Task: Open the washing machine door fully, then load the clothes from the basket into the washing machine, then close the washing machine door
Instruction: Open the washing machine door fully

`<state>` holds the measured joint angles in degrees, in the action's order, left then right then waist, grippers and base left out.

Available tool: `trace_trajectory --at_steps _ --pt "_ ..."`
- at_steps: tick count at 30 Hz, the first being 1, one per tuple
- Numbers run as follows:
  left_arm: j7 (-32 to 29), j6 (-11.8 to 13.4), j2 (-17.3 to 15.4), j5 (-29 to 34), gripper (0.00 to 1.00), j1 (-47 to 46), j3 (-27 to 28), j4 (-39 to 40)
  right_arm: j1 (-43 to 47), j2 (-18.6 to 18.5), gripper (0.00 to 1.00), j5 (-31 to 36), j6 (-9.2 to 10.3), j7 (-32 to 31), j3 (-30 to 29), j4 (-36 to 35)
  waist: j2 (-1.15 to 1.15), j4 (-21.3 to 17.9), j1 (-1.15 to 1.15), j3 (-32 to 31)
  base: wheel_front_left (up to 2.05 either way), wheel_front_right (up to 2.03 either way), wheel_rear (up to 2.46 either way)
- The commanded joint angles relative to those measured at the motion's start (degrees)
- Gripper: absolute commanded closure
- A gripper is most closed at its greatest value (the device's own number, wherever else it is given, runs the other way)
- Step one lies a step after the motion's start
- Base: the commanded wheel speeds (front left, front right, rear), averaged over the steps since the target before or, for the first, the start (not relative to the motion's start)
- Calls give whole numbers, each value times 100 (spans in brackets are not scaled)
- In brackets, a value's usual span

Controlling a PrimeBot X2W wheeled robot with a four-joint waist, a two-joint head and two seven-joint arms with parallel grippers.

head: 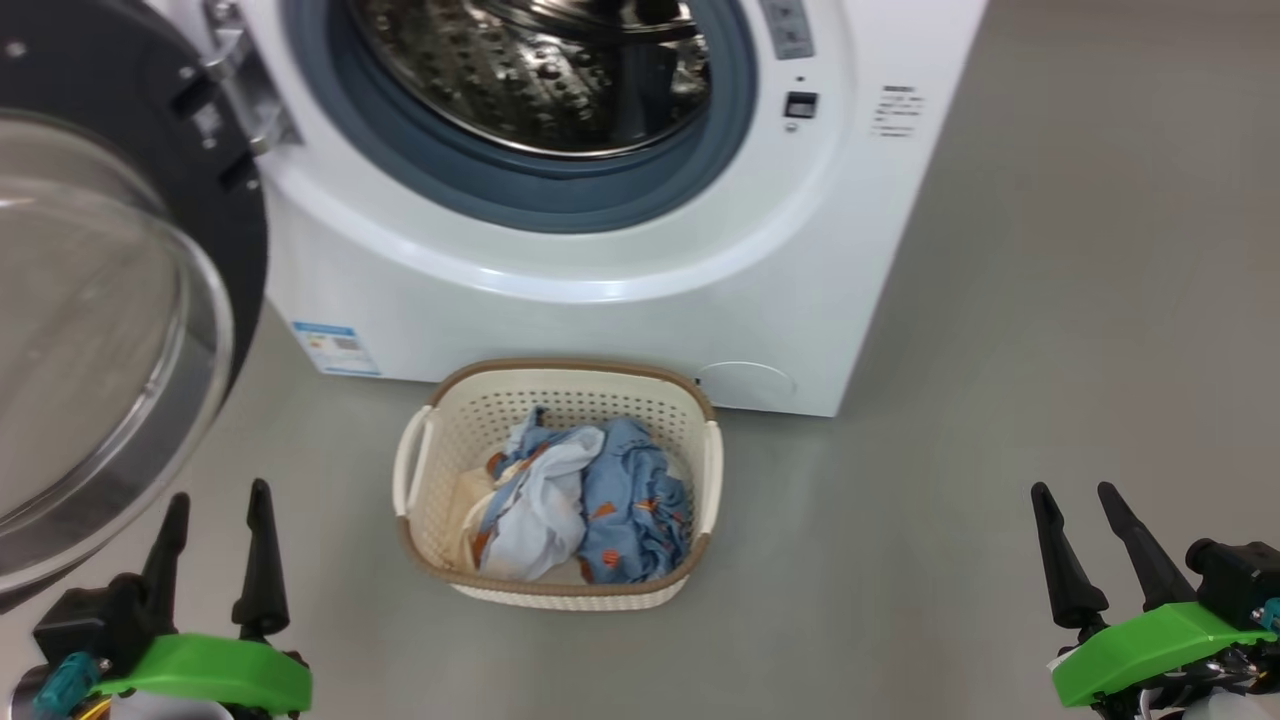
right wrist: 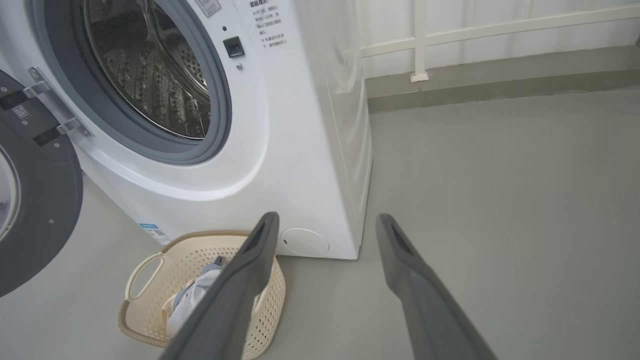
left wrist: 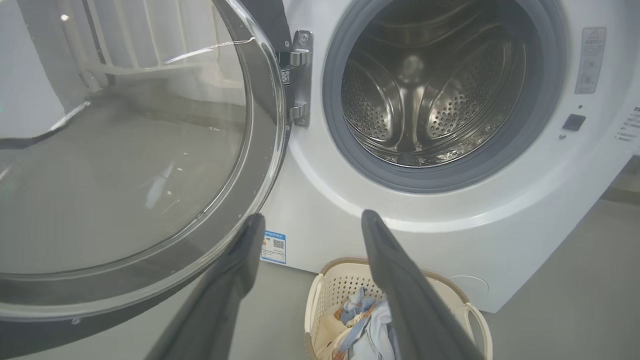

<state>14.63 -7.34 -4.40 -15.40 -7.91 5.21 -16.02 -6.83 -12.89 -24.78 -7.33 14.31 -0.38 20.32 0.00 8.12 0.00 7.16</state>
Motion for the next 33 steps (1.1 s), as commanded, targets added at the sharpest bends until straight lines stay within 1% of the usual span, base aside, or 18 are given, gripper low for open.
trace_trajectory --at_steps 1,15,24,33 --pt "37 -14 -207 -66 0 2 105 157 5 -60 0 24 -16 69 105 -148 0 -197 0 -17 0 0 0" --pt "37 -14 -489 -502 0 78 -526 237 42 -5 0 18 -16 69 31 -182 0 -803 0 -36 0 0 0" --pt "37 -14 -533 -619 0 103 -661 284 62 33 0 30 -16 69 -25 -208 0 -940 0 -21 0 0 0" --pt "37 -14 -557 -667 0 95 -738 322 39 61 0 49 -16 69 -90 -236 0 -934 0 30 0 0 0"
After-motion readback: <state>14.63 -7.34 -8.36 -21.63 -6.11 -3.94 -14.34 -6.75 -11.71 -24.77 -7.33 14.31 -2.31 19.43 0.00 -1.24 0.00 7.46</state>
